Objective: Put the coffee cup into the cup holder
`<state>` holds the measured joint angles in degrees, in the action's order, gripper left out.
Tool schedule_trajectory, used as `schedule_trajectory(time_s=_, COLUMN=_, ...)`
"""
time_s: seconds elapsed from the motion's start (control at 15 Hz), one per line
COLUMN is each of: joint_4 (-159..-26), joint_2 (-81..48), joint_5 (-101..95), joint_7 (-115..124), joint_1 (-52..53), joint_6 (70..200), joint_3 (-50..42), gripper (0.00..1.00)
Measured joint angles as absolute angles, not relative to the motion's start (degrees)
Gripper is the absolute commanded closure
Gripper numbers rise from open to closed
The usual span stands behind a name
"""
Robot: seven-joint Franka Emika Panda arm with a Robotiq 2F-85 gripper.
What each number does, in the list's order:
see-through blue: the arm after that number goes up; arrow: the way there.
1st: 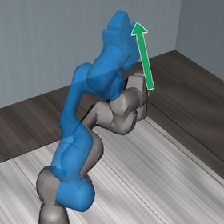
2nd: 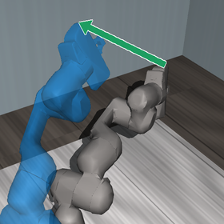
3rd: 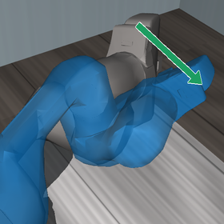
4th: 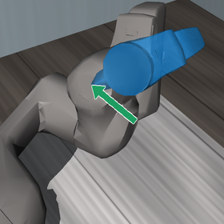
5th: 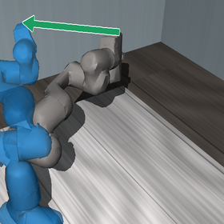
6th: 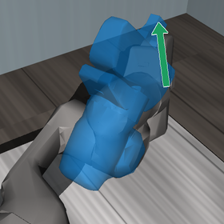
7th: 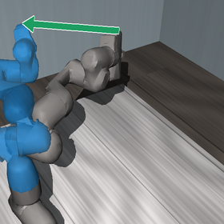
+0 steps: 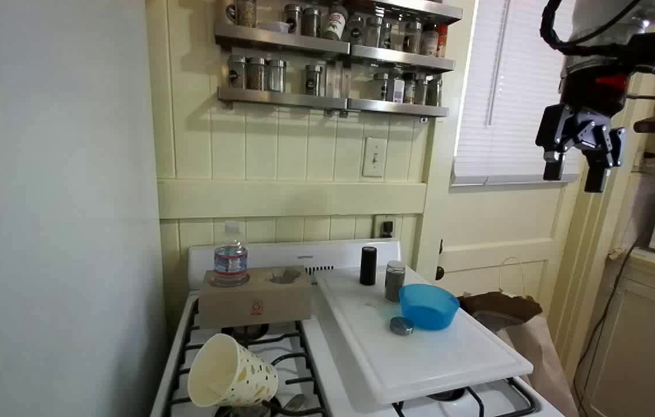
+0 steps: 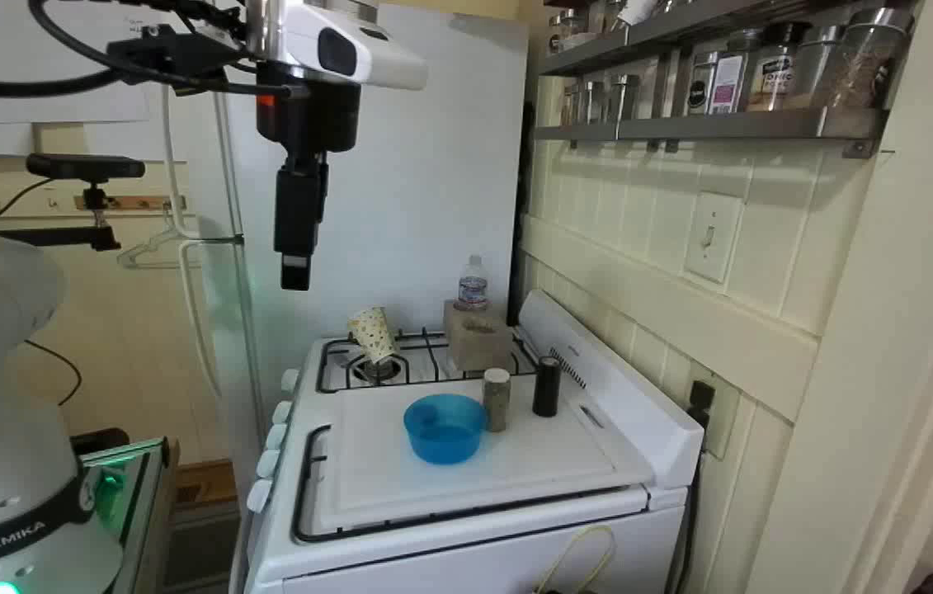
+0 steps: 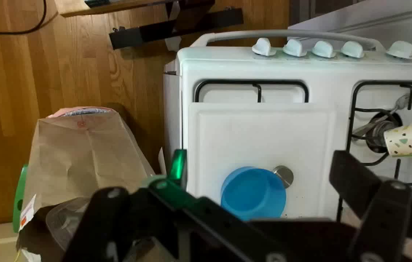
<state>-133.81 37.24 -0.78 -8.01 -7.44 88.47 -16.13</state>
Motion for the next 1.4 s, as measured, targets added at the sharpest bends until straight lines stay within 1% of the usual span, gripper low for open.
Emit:
schedule_trajectory(time_s=0.87, joint_4=-133.8, joint_2=36.8, joint_5=-0.4, joint_7=-8.0, joint_1=-7.2, joint_6=88.6, joint_3=-15.0, gripper=0.00)
schedule_trajectory(time_s=1.13, joint_4=-131.9, joint_2=32.4, joint_5=4.4, joint_7=-5.8, joint_1=-2.9, joint_6=89.8, joint_3=-7.2, gripper=0.00)
schedule_trajectory(time_s=1.4, joint_4=-126.3, joint_2=22.9, joint_5=4.3, joint_7=-0.7, joint_1=1.2, joint_6=93.8, joint_3=2.0, gripper=0.00)
